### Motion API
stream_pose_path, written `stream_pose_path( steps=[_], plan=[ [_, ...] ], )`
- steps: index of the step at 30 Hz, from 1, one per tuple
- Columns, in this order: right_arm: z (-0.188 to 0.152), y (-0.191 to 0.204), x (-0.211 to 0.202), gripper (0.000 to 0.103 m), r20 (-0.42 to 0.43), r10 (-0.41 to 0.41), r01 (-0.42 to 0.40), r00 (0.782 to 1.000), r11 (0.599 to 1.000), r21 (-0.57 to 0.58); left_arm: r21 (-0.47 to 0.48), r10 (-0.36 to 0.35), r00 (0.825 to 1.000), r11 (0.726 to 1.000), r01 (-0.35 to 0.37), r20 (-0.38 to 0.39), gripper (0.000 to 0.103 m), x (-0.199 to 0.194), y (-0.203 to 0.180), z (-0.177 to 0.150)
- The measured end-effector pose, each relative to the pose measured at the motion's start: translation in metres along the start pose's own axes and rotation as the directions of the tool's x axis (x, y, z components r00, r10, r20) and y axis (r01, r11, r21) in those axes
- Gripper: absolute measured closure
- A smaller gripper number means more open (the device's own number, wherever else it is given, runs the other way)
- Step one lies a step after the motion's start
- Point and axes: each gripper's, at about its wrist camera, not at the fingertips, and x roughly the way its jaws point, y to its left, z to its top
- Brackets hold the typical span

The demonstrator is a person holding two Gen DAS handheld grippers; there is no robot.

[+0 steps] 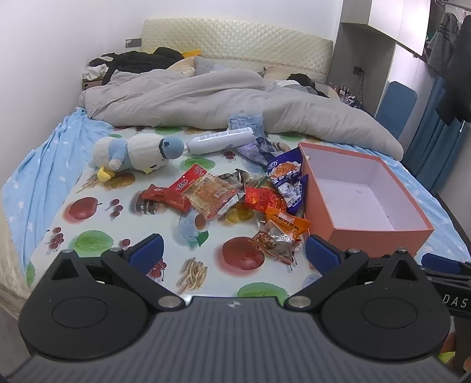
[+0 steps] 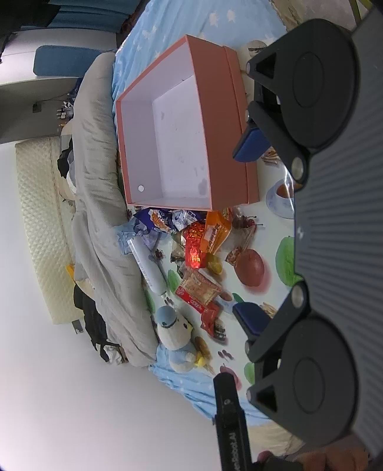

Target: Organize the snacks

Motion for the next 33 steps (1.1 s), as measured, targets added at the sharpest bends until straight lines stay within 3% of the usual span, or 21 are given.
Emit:
stream_pose_path(
  steps=[6,26,33],
  plan=[
    [-0.005,0.000,0.002,0.000,-0.013,-0.041,0.041,0.999,0.999,-0.017,-0.019,-0.031,0.999,0.999,0.030,-0.023,0.000,0.005,-0.001,0.000],
    [-0.001,-0.003,-0.003,0.000,0.002,-0.040,0.040,0.999,0.999,0.009,-0.017,-0.060,0.998,0.998,0.059,-0.013,0.000,0.004,0.008,-0.001],
    [-0.005,-0.002,0.004,0.000,-0.038,-0.039,0.040,0.999,0.999,0.020,-0.025,-0.069,0.997,0.997,0.068,-0.025,0.000,0.007,0.009,-0.003]
  ],
)
